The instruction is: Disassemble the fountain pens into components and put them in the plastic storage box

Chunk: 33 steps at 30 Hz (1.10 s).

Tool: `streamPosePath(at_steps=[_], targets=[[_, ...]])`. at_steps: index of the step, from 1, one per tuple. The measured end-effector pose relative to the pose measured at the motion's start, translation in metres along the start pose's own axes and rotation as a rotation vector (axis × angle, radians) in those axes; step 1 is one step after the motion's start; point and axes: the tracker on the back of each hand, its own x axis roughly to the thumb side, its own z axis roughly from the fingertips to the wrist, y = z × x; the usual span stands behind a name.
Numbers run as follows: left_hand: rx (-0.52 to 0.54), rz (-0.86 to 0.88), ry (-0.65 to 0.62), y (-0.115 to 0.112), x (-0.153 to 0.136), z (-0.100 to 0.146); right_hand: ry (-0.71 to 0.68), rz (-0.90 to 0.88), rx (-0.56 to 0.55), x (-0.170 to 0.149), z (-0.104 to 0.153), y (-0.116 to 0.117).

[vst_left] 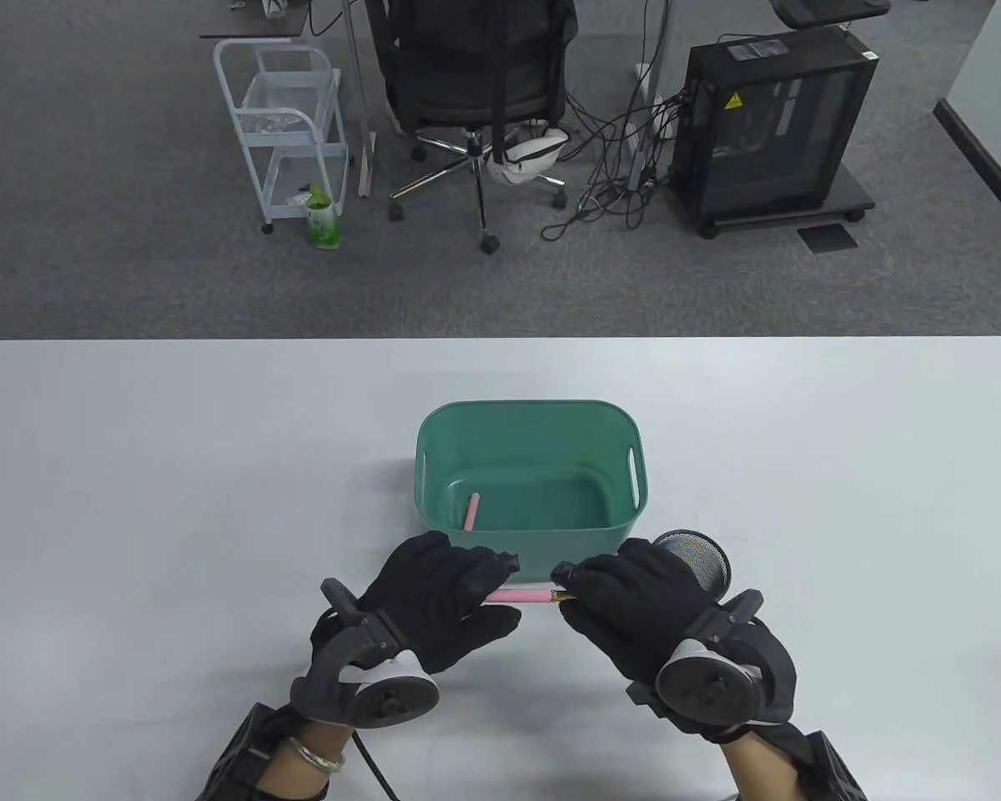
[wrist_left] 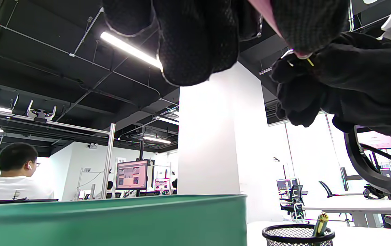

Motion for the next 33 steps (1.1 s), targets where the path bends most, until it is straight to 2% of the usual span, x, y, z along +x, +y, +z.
streamPosePath(at_steps=[33], targets=[[-0.016,0.026,-0.010,-0.0026,-0.0015,-0.0006,-0.006,-0.002,0.006,-0.0005,0.0000,0.0006]])
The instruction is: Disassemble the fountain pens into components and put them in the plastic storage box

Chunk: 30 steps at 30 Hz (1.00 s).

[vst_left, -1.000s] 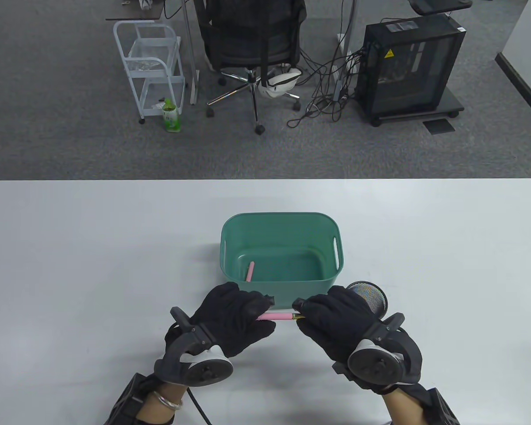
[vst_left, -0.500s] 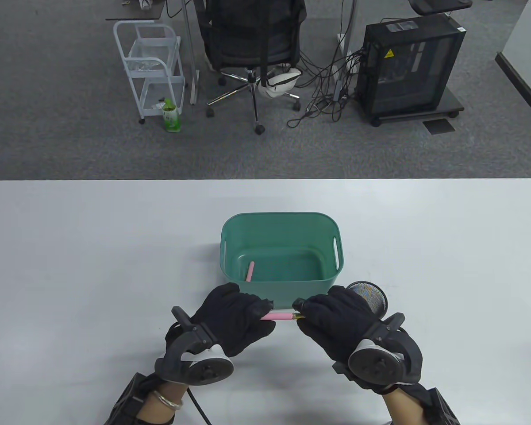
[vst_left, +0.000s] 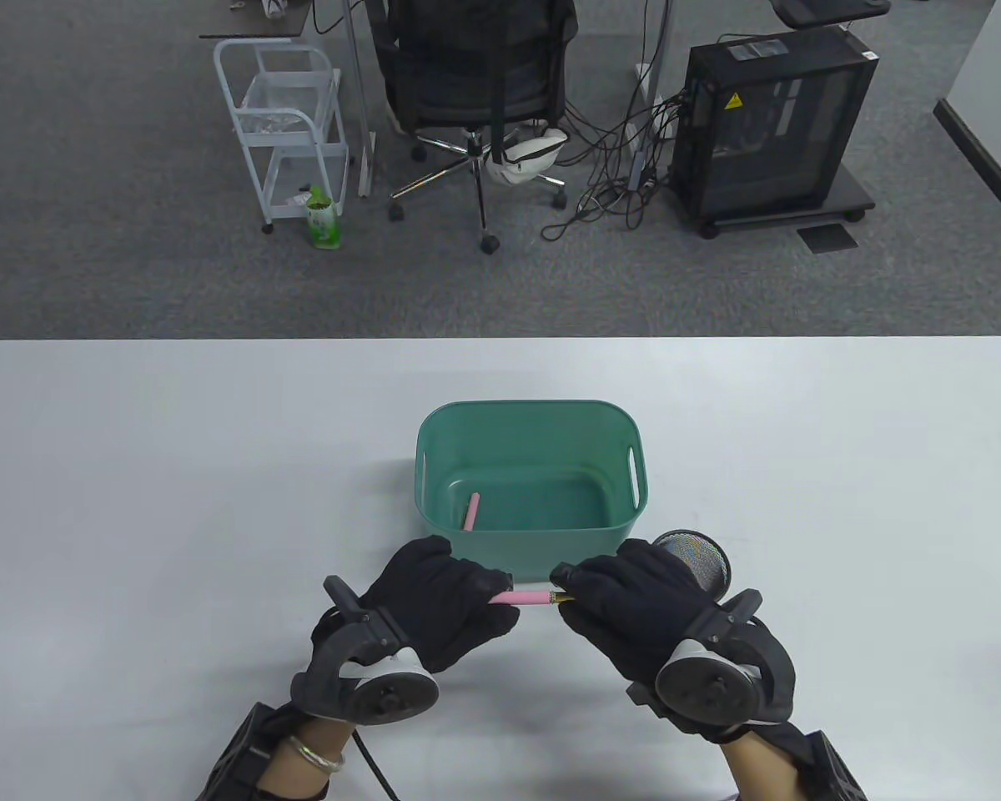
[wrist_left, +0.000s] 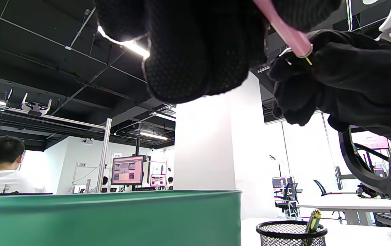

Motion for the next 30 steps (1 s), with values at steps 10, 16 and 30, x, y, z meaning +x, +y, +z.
streamPosePath(at_steps=[10,16,30], targets=[[-0.016,-0.012,0.023,0.0002,-0.0011,0.0002,0.002,0.000,-0.005,-0.0005,0.0000,0.0000],[0.003,-0.031,0.021,0.0022,0.0008,0.0006,0.005,0.002,-0.004,-0.0010,0.0001,0.0001],[0.018,-0.014,0.003,0.0014,0.0008,0.0008,0.005,-0.003,-0.005,-0.0017,0.0000,0.0001]])
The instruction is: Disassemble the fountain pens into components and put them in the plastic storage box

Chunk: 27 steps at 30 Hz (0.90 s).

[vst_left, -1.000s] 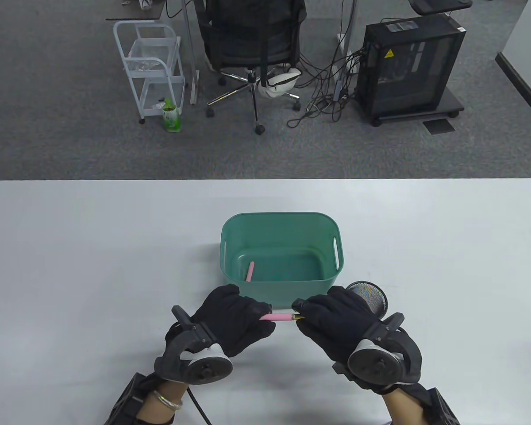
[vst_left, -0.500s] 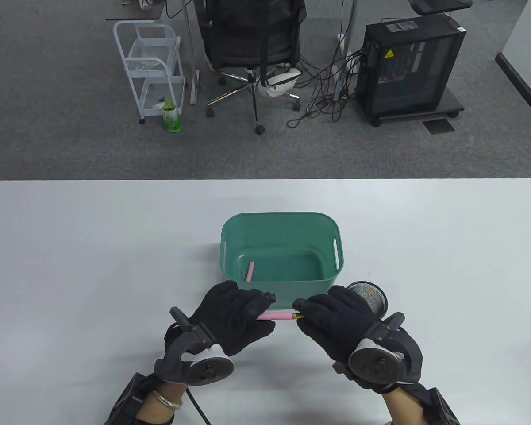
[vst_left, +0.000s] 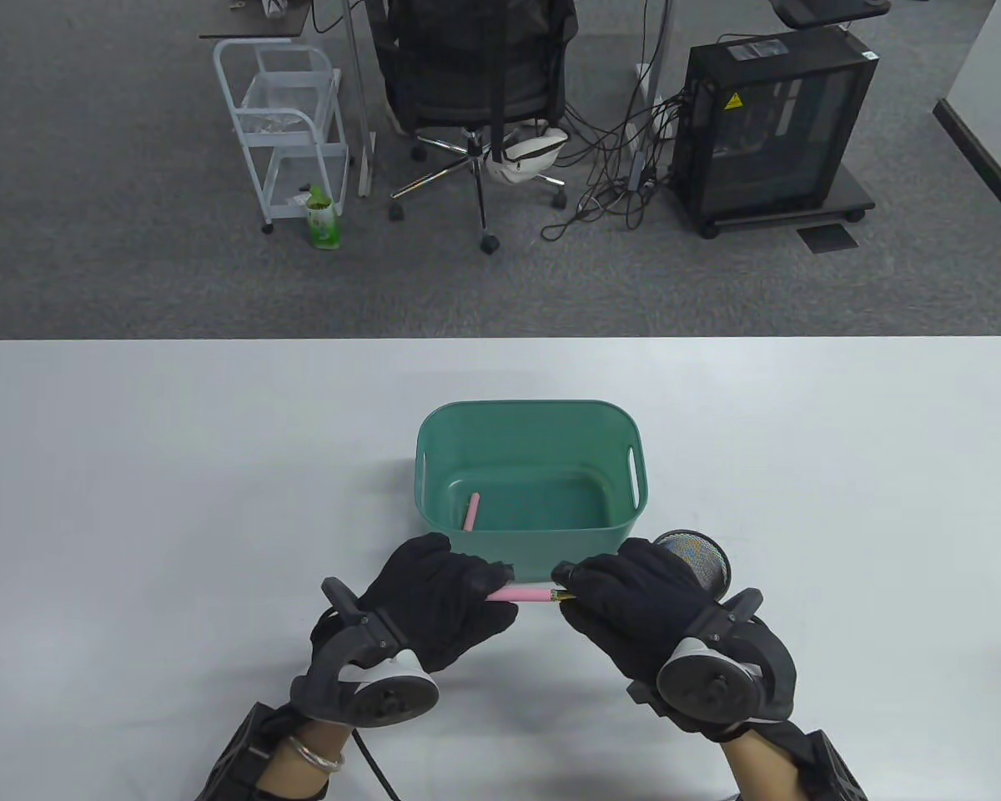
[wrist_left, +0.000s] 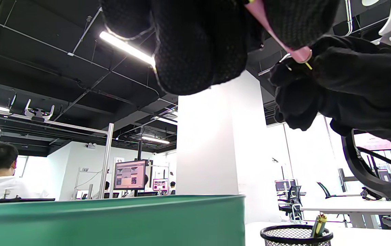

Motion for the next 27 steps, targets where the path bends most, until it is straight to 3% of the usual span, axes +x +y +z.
streamPosePath(at_steps=[27], targets=[[-0.034,0.009,0.017,-0.0022,-0.0041,0.0008,-0.008,-0.002,-0.003,0.0001,0.0002,0.0005]])
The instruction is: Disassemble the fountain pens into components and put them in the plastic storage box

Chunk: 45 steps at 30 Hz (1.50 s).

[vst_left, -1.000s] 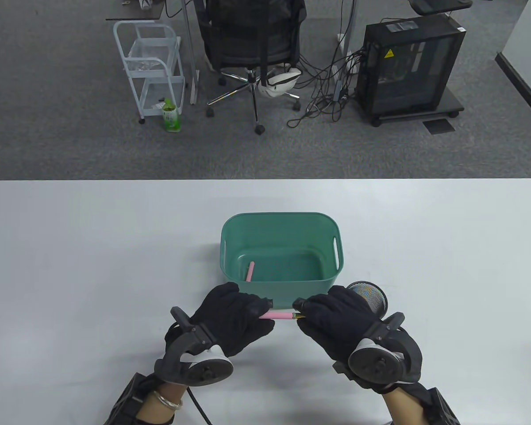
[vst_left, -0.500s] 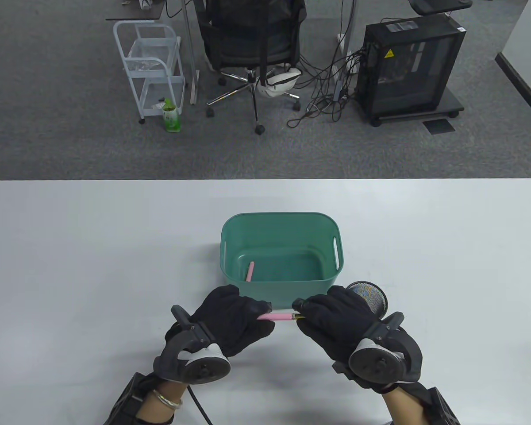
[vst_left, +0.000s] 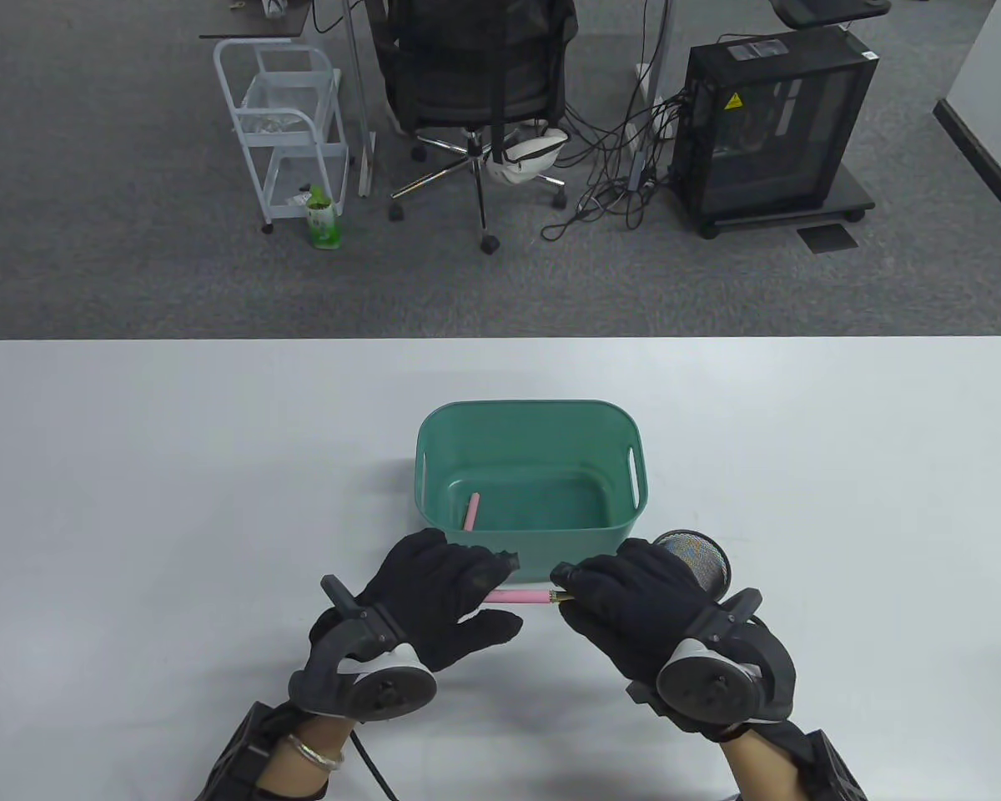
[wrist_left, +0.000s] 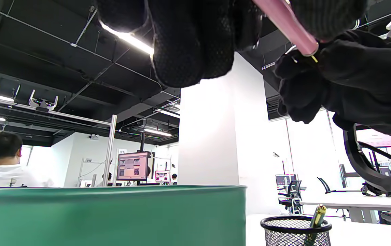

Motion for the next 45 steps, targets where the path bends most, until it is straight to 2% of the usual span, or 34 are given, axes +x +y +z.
streamPosePath(at_steps=[45], targets=[[0.015,0.010,-0.013,-0.0014,0.0008,-0.0004,-0.009,-0.001,-0.001,0.0005,0.0005,0.0012]])
